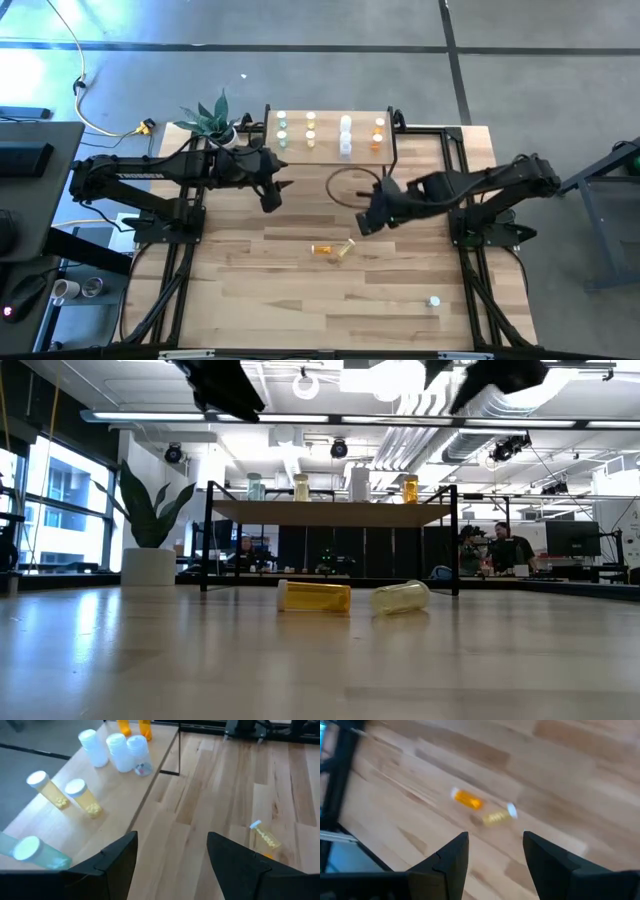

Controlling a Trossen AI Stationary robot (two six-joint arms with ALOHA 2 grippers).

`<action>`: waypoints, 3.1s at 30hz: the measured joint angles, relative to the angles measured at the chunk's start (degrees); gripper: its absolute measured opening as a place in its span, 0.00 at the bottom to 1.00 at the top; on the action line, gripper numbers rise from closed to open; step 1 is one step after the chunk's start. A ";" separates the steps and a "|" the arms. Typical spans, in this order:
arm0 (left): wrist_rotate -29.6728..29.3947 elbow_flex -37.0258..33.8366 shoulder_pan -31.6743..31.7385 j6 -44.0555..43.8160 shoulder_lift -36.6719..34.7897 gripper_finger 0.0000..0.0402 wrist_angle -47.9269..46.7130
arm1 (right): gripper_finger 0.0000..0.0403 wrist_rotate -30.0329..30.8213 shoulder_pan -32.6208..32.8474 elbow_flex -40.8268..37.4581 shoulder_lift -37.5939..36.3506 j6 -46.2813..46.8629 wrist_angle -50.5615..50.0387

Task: Pick and place medicine bottles onto shelf by color
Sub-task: Put the orange pill bottle aligned with the other orange pill bottle on the shelf

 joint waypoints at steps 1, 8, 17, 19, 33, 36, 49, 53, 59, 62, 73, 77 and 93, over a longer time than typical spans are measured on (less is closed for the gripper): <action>0.44 0.00 0.00 0.00 0.02 0.57 -0.17 | 0.44 0.12 1.25 0.00 0.00 1.67 -1.41; 1.22 0.00 -0.02 0.30 0.02 0.57 -1.91 | 0.44 -0.14 10.75 -0.04 0.02 13.01 -8.57; 5.15 0.00 0.00 -1.89 0.02 0.57 -4.89 | 0.44 -0.53 20.89 -0.04 0.04 19.65 -12.34; 7.43 0.00 -0.02 -3.57 0.02 0.57 -4.26 | 0.44 -0.24 22.97 -0.04 0.04 20.24 -13.87; 15.23 0.00 -0.10 -8.02 0.36 0.57 1.09 | 0.44 6.09 33.41 -0.04 0.07 26.17 -18.14; 19.80 0.00 -0.61 -8.04 1.08 0.57 1.06 | 0.44 9.74 34.04 -0.04 0.07 27.31 -18.26; 16.86 0.02 -9.85 -9.53 9.63 0.57 3.67 | 0.44 18.50 31.58 -0.07 0.07 32.01 -21.29; 16.58 0.06 -11.75 -9.53 12.51 0.57 6.60 | 0.44 19.06 29.38 -0.07 0.07 32.02 -21.00; 15.67 0.04 -13.53 -7.21 17.46 0.57 10.95 | 0.44 19.16 26.59 -0.07 0.07 30.31 -20.96; 15.65 0.04 -14.04 -5.98 19.91 0.57 13.32 | 0.44 19.16 25.64 -0.07 0.07 29.19 -20.72; 14.40 0.04 -14.08 -4.98 28.99 0.57 21.98 | 0.44 19.15 25.14 -0.07 0.07 28.97 -20.37; 14.18 0.04 -14.08 -4.98 32.03 0.57 23.15 | 0.44 19.16 25.14 -0.07 0.07 28.97 -20.09; 13.94 0.00 -14.08 -4.96 40.22 0.57 23.56 | 0.44 22.07 25.14 -0.07 0.07 29.15 -19.10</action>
